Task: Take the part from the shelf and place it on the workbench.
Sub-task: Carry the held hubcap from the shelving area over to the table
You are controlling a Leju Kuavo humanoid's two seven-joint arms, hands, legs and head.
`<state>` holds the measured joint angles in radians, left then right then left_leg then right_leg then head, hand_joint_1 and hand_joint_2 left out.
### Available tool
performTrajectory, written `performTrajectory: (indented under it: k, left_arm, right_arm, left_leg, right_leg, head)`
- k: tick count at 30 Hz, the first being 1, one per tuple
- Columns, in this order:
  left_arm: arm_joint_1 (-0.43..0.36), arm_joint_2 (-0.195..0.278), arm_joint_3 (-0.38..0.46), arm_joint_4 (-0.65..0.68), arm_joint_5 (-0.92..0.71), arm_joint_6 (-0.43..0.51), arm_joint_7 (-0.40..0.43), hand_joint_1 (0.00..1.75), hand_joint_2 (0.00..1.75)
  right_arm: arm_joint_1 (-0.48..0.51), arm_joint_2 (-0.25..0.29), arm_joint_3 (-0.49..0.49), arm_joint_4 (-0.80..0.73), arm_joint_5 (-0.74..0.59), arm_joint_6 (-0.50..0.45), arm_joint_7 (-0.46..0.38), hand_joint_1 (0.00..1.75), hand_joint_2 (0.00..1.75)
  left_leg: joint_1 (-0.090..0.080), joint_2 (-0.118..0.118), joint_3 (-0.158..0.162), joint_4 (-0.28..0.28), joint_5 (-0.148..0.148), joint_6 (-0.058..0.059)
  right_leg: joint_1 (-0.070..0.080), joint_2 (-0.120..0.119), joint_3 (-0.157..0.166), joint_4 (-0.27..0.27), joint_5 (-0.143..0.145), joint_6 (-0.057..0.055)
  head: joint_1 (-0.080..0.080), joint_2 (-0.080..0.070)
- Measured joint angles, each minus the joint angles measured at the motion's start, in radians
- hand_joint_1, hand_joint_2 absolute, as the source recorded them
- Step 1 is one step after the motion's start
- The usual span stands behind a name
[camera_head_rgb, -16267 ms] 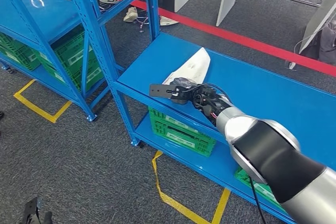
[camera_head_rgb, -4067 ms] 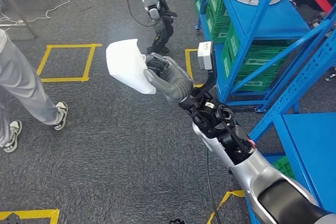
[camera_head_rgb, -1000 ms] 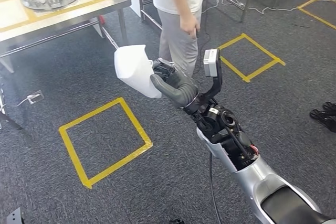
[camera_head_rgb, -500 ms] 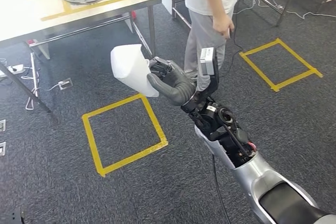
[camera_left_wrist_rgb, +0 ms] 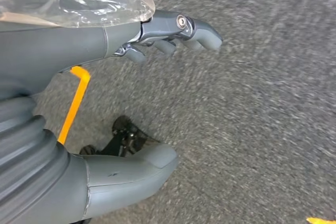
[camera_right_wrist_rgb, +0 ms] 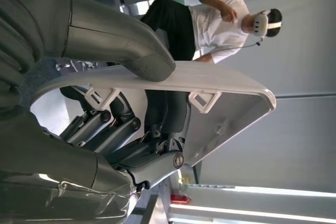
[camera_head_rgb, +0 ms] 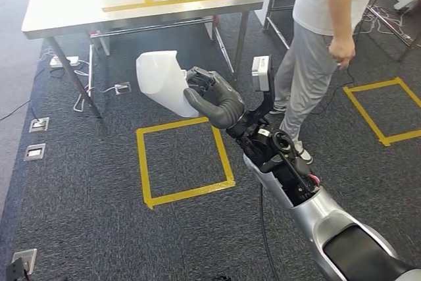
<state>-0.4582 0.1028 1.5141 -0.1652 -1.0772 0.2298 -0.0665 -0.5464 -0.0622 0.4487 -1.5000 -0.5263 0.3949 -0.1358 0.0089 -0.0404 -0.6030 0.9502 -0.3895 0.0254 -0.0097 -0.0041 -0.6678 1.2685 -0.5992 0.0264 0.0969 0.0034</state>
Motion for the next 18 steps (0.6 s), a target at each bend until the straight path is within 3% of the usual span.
performTrajectory:
  k: [1,3,5,8,10,11,13,15,16,18]
  left_arm:
    - [0.001,0.000,0.000,0.000,0.002,-0.003,0.003,0.00,1.75]
    - [0.003,-0.001,0.000,0.000,0.006,-0.009,0.006,0.00,1.75]
    - [0.004,0.000,0.000,0.000,0.013,-0.014,0.008,0.00,1.75]
    - [0.008,0.004,0.000,0.000,0.021,-0.023,0.011,0.00,1.75]
    - [0.013,0.008,0.000,0.000,0.025,-0.029,0.012,0.00,1.75]
    - [0.014,0.011,0.000,0.000,0.026,-0.031,0.012,0.00,1.75]
    - [0.015,0.014,0.000,0.000,0.029,-0.034,0.011,0.00,1.75]
    - [0.017,0.013,0.000,0.000,0.031,-0.035,0.011,0.00,1.75]
    - [0.019,0.013,0.000,0.000,0.032,-0.035,0.011,0.00,1.75]
    - [0.020,0.015,0.000,0.000,0.033,-0.036,0.010,0.00,1.75]
  right_arm:
    - [-0.001,0.000,0.001,0.004,0.004,0.001,0.000,1.75,1.75]
    - [-0.005,0.000,0.002,0.010,0.016,-0.001,-0.001,1.75,1.75]
    - [-0.012,0.002,0.003,0.016,0.027,-0.005,-0.001,1.75,1.75]
    - [-0.019,0.010,0.007,0.024,0.036,-0.010,0.000,1.75,1.75]
    - [-0.021,0.014,0.009,0.030,0.039,-0.012,0.001,1.75,1.75]
    - [-0.022,0.015,0.009,0.032,0.039,-0.012,0.002,1.75,1.75]
    - [-0.024,0.017,0.010,0.036,0.039,-0.012,0.005,1.75,1.75]
    - [-0.025,0.018,0.011,0.041,0.038,-0.011,0.007,1.75,1.75]
    - [-0.024,0.018,0.012,0.044,0.037,-0.011,0.008,1.75,1.75]
    - [-0.025,0.018,0.012,0.047,0.037,-0.011,0.008,1.75,1.75]
  left_leg:
    - [-0.001,-0.012,0.001,0.001,0.000,0.000]
    - [-0.001,-0.031,0.004,0.002,-0.001,-0.002]
    - [-0.004,-0.044,0.002,0.005,-0.002,-0.007]
    - [-0.004,-0.053,-0.007,0.003,0.003,-0.022]
    - [-0.005,-0.034,-0.016,0.023,-0.011,-0.033]
    - [-0.005,-0.016,-0.034,0.062,-0.032,-0.038]
    - [-0.002,0.018,-0.101,0.195,-0.092,-0.047]
    - [0.004,0.029,-0.161,0.300,-0.119,-0.054]
    - [0.006,0.031,-0.163,0.296,-0.105,-0.055]
    - [0.009,0.038,-0.106,0.176,-0.036,-0.056]
  right_leg:
    - [0.000,0.001,0.002,-0.016,0.023,-0.003]
    - [0.001,0.009,0.050,-0.144,0.104,-0.013]
    - [0.002,0.023,0.100,-0.264,0.152,-0.023]
    - [0.002,0.029,0.123,-0.307,0.153,-0.029]
    - [-0.001,0.023,0.128,-0.316,0.158,-0.037]
    - [-0.004,0.020,0.132,-0.322,0.161,-0.042]
    - [-0.006,0.014,0.134,-0.325,0.162,-0.047]
    - [-0.006,0.007,0.136,-0.325,0.160,-0.047]
    - [-0.007,0.003,0.137,-0.325,0.158,-0.046]
    - [-0.009,-0.002,0.144,-0.325,0.152,-0.039]
  head:
    - [0.001,0.000]
    - [0.006,0.000]
    - [0.007,0.000]
    - [0.002,0.000]
    - [-0.003,0.000]
    - [-0.007,0.000]
    - [-0.015,0.000]
    - [-0.019,0.000]
    - [-0.020,0.000]
    - [-0.021,0.000]
